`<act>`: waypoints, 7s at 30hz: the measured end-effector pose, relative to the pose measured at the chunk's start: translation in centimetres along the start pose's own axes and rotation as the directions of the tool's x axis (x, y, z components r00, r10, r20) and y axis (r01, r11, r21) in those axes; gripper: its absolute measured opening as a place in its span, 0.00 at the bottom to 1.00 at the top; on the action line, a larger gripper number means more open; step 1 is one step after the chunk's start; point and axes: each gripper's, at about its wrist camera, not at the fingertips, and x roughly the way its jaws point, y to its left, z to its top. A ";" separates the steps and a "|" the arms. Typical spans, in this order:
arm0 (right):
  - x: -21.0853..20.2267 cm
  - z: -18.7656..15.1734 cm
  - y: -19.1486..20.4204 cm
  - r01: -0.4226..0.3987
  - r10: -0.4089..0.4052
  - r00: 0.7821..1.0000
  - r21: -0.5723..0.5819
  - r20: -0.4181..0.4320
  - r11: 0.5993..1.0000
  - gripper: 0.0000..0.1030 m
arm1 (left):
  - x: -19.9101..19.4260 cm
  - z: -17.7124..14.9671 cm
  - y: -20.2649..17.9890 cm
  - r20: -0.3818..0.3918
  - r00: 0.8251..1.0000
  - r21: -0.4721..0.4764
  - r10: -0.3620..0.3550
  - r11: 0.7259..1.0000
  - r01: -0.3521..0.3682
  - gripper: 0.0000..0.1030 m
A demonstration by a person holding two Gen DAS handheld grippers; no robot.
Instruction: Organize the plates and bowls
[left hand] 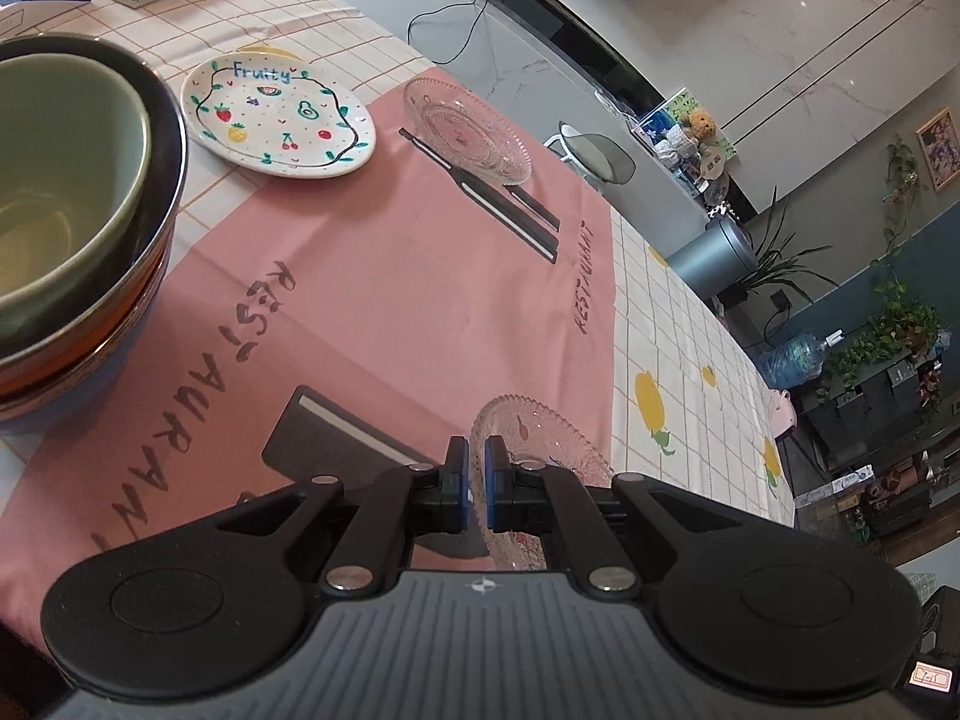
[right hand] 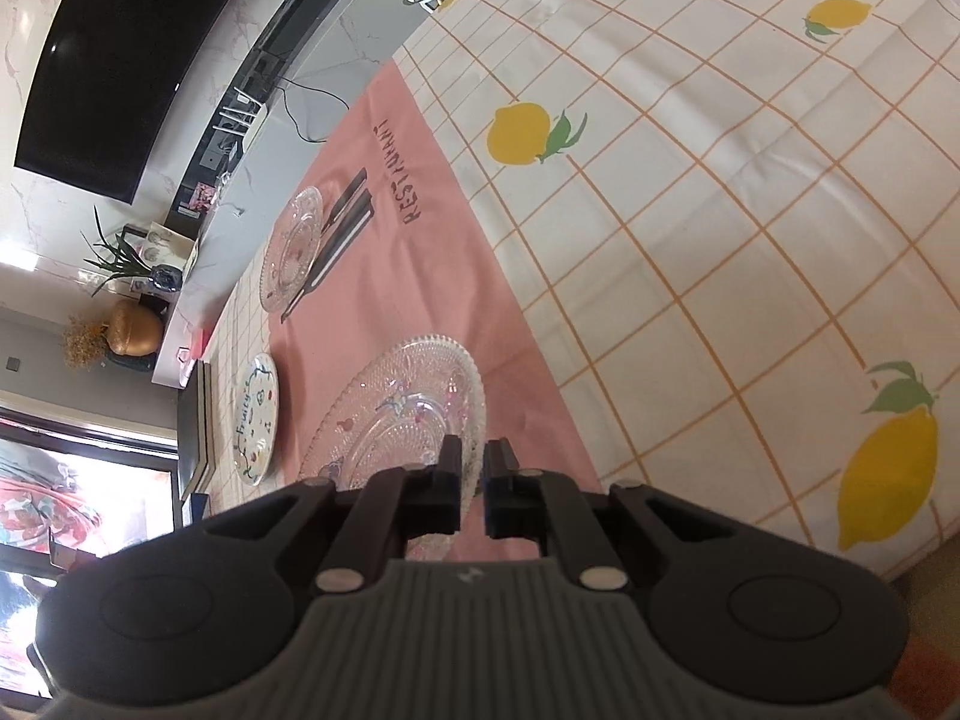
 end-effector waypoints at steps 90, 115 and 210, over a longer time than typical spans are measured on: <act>9.8 -2.4 14.1 -0.039 0.063 0.997 -0.397 0.047 0.917 0.38 | -5.4 19.9 4.0 -0.013 0.982 0.496 0.189 0.854 -0.158 0.32; 23.2 1.3 18.8 -0.146 0.109 0.984 -0.281 -0.143 0.949 0.31 | 5.2 24.9 16.3 -0.162 0.987 0.228 -0.018 0.972 0.056 0.32; -0.3 0.4 -1.0 -0.039 0.037 0.998 -0.051 -0.044 0.998 0.05 | 0.5 1.7 1.9 -0.186 0.968 0.110 -0.169 0.975 0.191 0.13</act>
